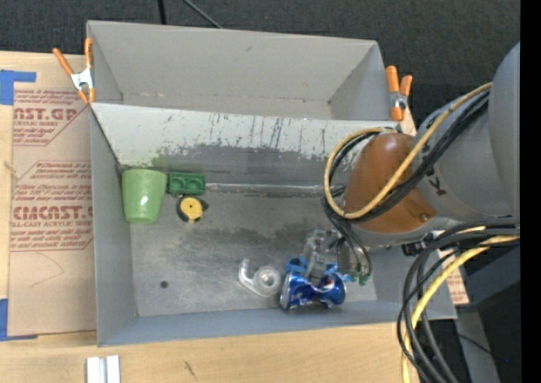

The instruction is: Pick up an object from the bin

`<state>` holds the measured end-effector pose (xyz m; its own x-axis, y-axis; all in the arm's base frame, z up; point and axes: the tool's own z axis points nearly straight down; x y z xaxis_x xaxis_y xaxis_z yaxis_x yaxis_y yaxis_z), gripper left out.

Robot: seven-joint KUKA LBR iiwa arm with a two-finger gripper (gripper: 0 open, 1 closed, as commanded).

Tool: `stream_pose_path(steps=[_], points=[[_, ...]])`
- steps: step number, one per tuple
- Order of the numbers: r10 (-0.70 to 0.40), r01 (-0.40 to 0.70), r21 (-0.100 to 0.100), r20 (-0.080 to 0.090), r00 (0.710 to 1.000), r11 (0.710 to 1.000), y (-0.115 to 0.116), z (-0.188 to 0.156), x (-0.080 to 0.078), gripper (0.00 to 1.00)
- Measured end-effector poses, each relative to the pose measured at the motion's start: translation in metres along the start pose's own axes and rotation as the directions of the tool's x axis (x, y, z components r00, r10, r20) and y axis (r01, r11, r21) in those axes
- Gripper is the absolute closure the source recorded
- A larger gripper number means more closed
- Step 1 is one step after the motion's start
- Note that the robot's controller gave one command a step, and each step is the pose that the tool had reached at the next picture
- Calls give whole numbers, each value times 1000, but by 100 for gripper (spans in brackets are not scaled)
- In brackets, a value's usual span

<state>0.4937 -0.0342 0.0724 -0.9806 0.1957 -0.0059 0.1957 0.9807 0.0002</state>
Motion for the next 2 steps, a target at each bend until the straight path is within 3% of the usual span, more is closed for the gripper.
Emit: stream_pose_path(steps=[2], points=[[0, 0, 0, 0, 1000, 1000, 0, 0, 0, 100]])
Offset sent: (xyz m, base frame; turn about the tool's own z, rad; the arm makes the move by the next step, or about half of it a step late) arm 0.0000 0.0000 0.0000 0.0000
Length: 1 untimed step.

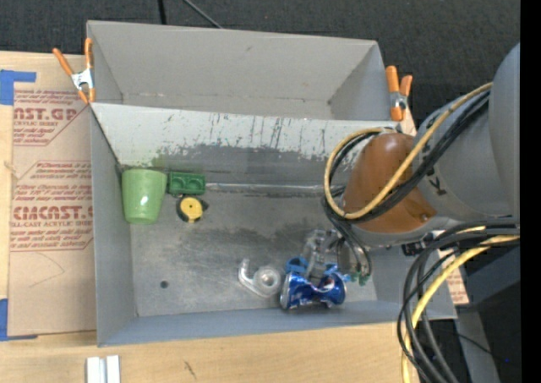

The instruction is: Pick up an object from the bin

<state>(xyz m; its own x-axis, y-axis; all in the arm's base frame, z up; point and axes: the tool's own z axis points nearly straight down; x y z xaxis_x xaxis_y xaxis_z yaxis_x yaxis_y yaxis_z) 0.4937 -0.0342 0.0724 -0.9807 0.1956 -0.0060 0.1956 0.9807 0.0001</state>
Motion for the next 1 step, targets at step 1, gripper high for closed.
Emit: stream_pose_path(steps=[1], points=[[0, 0, 0, 0, 1000, 1000, 0, 0, 0, 100]])
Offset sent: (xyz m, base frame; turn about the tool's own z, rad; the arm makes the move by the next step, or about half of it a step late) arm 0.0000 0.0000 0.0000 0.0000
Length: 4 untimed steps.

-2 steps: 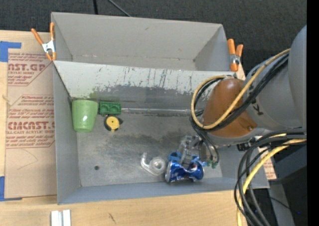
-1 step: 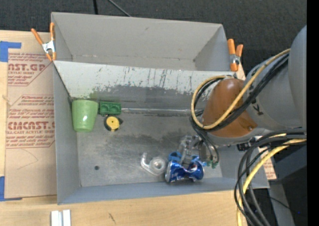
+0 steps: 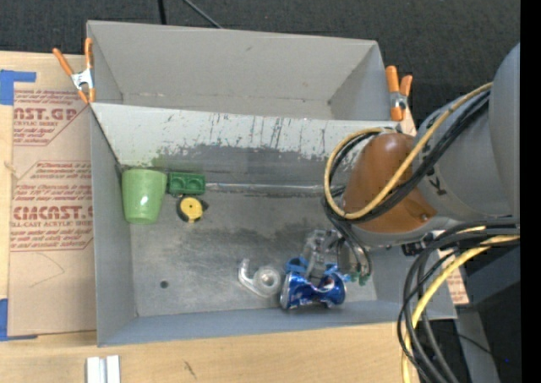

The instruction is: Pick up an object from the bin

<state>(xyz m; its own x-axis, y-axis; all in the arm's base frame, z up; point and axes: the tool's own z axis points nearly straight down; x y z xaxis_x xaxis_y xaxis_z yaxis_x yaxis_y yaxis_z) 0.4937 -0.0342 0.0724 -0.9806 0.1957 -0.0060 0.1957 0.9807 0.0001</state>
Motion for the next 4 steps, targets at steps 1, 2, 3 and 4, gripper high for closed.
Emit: stream_pose_path(steps=[1, 2, 3, 4], points=[[0, 0, 0, 0, 1000, 1000, 0, 0, 0, 100], [0, 0, 0, 0, 1000, 1000, 0, 0, 0, 100], [0, 0, 0, 0, 1000, 1000, 0, 0, 0, 100], [0, 0, 0, 0, 1000, 1000, 0, 0, 0, 100]])
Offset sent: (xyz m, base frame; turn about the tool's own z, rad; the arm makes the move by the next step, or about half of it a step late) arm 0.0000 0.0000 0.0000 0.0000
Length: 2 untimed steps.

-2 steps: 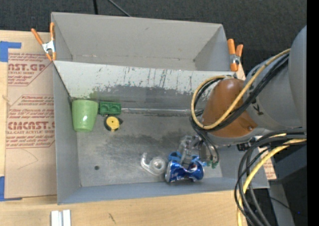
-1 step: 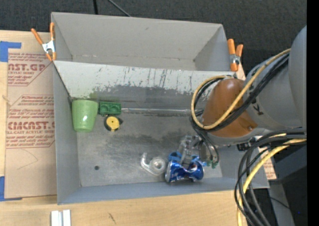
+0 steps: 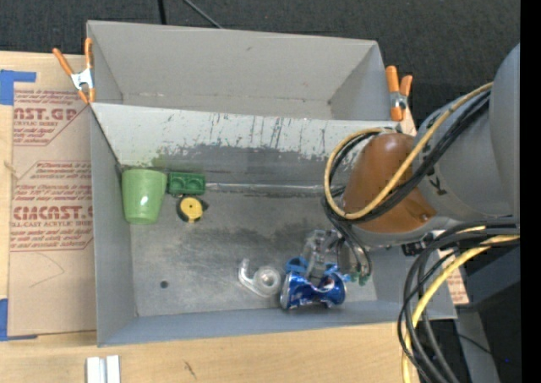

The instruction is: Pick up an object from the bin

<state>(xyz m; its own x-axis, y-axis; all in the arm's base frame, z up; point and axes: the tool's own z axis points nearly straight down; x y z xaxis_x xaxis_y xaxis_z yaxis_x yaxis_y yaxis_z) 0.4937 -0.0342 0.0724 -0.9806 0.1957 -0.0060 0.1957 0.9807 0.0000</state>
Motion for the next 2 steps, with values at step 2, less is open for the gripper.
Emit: stream_pose_path(steps=[2], points=[[0, 0, 0, 0, 1000, 1000, 0, 0, 0, 100]])
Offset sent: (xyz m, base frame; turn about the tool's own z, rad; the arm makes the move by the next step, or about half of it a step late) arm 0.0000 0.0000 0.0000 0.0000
